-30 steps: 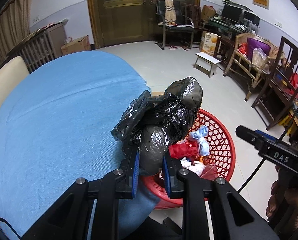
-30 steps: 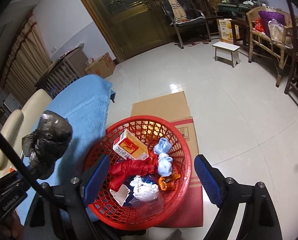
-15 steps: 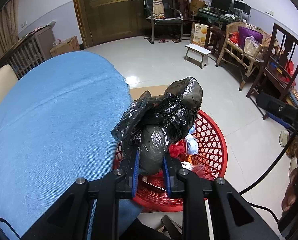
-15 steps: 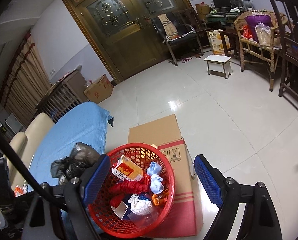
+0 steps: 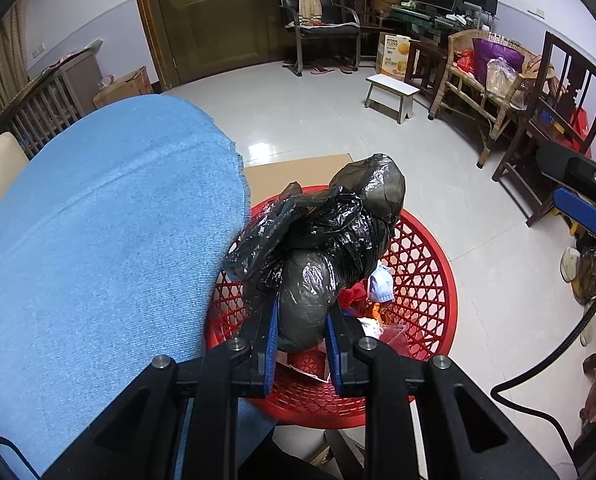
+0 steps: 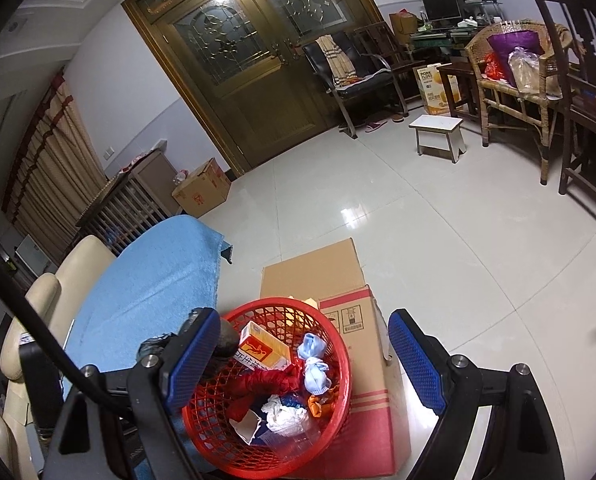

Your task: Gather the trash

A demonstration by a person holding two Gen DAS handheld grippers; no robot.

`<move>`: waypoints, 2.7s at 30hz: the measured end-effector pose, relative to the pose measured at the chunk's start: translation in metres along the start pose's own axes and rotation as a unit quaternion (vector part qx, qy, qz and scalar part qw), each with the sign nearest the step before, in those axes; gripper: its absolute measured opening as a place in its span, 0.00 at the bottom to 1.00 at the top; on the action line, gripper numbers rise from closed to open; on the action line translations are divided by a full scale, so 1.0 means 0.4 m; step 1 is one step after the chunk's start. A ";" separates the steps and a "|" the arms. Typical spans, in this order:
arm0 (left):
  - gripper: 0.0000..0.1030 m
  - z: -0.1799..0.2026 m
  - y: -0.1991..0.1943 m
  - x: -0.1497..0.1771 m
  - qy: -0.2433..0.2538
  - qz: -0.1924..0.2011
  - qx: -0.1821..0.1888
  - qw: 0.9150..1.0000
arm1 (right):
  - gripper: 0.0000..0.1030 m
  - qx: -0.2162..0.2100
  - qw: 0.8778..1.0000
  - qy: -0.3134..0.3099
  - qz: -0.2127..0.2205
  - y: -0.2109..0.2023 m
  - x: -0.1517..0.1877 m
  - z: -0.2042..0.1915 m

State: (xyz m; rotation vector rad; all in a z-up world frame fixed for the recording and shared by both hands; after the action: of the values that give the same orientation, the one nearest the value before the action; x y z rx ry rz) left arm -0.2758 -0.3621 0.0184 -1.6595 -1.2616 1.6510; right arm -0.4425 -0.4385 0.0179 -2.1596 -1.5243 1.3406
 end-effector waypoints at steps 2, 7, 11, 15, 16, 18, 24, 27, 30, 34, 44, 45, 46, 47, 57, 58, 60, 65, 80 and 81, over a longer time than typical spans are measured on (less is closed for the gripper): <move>0.21 0.000 0.003 -0.001 0.000 -0.002 0.001 1.000 | 0.86 -0.001 1.000 -0.002 0.002 -0.002 -0.001 -0.006; 0.22 -0.011 0.018 0.003 -0.009 -0.011 0.009 1.000 | 0.86 -0.006 1.000 -0.008 0.003 -0.007 -0.003 -0.025; 0.22 -0.006 0.014 0.001 -0.006 -0.005 0.006 1.000 | 0.86 -0.010 1.000 -0.016 0.007 -0.016 -0.002 -0.043; 0.22 -0.007 0.013 0.001 -0.009 -0.002 0.006 1.000 | 0.86 -0.012 1.000 -0.022 0.013 -0.030 -0.007 -0.057; 0.23 -0.008 0.013 0.000 -0.011 -0.002 0.008 1.000 | 0.86 -0.012 1.000 -0.024 0.014 -0.034 -0.008 -0.060; 0.29 -0.010 0.018 0.001 -0.016 -0.006 0.016 1.000 | 0.86 -0.011 0.999 -0.027 0.016 -0.040 -0.011 -0.064; 0.62 -0.021 -0.012 -0.001 -0.028 0.011 0.013 0.999 | 0.86 -0.013 0.999 -0.037 0.026 -0.066 -0.015 -0.085; 0.62 -0.031 -0.030 0.003 -0.035 0.020 0.010 0.999 | 0.86 -0.015 0.999 -0.042 0.027 -0.075 -0.012 -0.099; 0.62 -0.042 -0.047 0.010 -0.045 0.026 0.009 0.999 | 0.86 -0.018 0.998 -0.050 0.029 -0.083 -0.005 -0.116; 0.62 -0.063 -0.075 0.023 -0.056 0.037 0.003 0.998 | 0.86 -0.021 0.998 -0.060 0.029 -0.095 0.011 -0.135; 0.68 -0.137 -0.201 0.107 -0.103 0.075 -0.030 0.991 | 0.91 -0.028 0.996 -0.090 0.005 -0.092 0.100 -0.194; 0.70 -0.144 -0.219 0.120 -0.107 0.079 -0.041 0.990 | 0.91 -0.025 0.995 -0.097 -0.008 -0.079 0.125 -0.197; 0.75 -0.149 -0.233 0.131 -0.111 0.083 -0.049 0.989 | 0.92 -0.021 0.994 -0.102 -0.017 -0.070 0.142 -0.198; 0.76 -0.156 -0.253 0.149 -0.117 0.089 -0.058 0.987 | 0.93 -0.016 0.993 -0.112 -0.031 -0.054 0.173 -0.198; 0.78 -0.211 -0.343 0.280 -0.173 0.086 -0.116 0.974 | 0.94 0.037 0.981 -0.162 -0.101 0.022 0.369 -0.159; 0.78 -0.212 -0.347 0.285 -0.175 0.085 -0.118 0.974 | 0.94 0.044 0.980 -0.166 -0.100 0.023 0.376 -0.163; 0.78 -0.208 -0.354 0.293 -0.179 0.083 -0.122 0.973 | 0.94 0.050 0.979 -0.168 -0.101 0.021 0.387 -0.175; 0.79 -0.193 -0.364 0.303 -0.173 0.085 -0.135 0.972 | 0.94 0.042 0.978 -0.179 -0.099 0.019 0.409 -0.201; 0.79 -0.174 -0.351 0.301 -0.160 0.073 -0.146 0.974 | 0.94 0.042 0.980 -0.178 -0.072 -0.003 0.397 -0.208; 0.79 -0.174 -0.351 0.301 -0.160 0.073 -0.145 0.974 | 0.94 0.042 0.980 -0.182 -0.066 -0.008 0.397 -0.212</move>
State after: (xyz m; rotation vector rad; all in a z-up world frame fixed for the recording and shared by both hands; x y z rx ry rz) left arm -0.2660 -0.1771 0.0865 -1.7355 -1.6367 1.9604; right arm -0.3703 -0.2782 -0.0205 -1.7995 -1.6621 1.7900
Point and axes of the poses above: each gripper's, at about its wrist camera, not at the fingertips, and y roughly the way its jaws point, z to its right, x to its underside, the point moved 3 cm from there along y, roughly the way its jaws point, and after that the axes turned 13 degrees about y, right-handed, at the moved point
